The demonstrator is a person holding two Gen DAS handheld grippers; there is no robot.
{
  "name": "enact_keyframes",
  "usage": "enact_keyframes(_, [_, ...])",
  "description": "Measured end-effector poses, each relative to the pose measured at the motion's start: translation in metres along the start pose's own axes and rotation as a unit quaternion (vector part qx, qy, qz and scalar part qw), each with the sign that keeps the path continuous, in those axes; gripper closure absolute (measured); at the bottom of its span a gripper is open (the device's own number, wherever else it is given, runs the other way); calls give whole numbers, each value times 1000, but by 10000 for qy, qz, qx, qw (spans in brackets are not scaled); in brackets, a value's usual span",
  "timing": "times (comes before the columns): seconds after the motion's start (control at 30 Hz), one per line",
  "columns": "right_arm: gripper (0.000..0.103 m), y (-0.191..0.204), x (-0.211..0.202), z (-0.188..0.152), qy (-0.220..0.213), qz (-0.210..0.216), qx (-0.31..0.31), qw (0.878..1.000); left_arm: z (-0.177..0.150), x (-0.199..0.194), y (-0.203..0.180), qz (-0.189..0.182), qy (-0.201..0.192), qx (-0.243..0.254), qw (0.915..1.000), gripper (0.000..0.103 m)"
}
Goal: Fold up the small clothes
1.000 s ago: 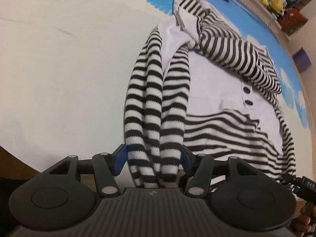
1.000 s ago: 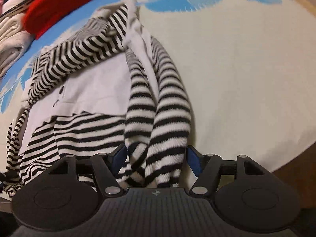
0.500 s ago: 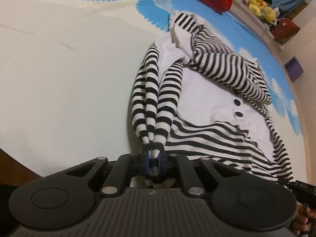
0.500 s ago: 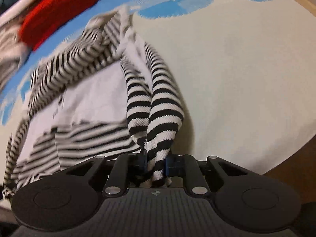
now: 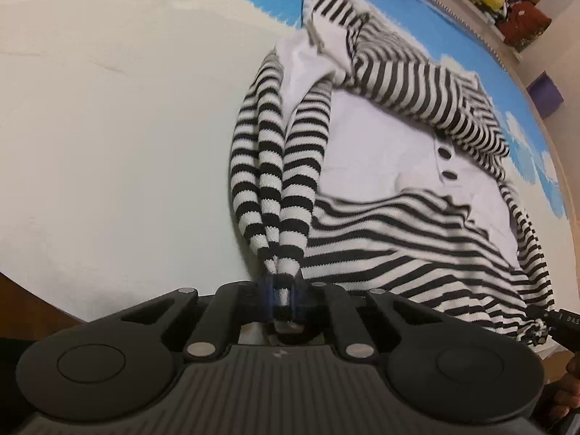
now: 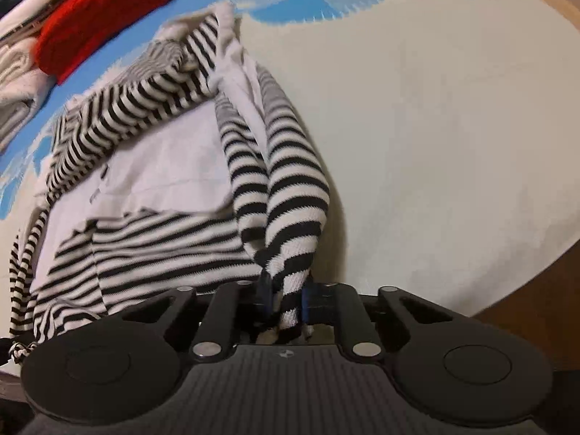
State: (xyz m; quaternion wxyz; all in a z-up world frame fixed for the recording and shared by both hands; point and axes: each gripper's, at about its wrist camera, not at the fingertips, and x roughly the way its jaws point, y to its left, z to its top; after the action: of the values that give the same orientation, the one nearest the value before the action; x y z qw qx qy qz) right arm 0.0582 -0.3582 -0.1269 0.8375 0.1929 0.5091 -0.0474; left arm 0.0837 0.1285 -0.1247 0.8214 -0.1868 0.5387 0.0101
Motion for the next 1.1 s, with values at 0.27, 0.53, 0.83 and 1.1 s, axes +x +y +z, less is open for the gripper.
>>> enact_keyframes(0.27, [79, -6, 7, 1, 285, -23, 167, 9995, 1, 9, 3, 100, 196, -185, 9996, 82])
enact_keyframes(0.53, [78, -2, 8, 1, 262, -100, 32, 9996, 1, 10, -3, 232, 165, 17, 9996, 79])
enact_keyframes(0.83, [79, -2, 8, 2, 209, -107, -21, 9997, 0, 11, -6, 267, 160, 153, 9994, 81])
enact_keyframes(1.1, [82, 0, 7, 1, 168, -117, -102, 9997, -1, 10, -7, 250, 96, 245, 9993, 88])
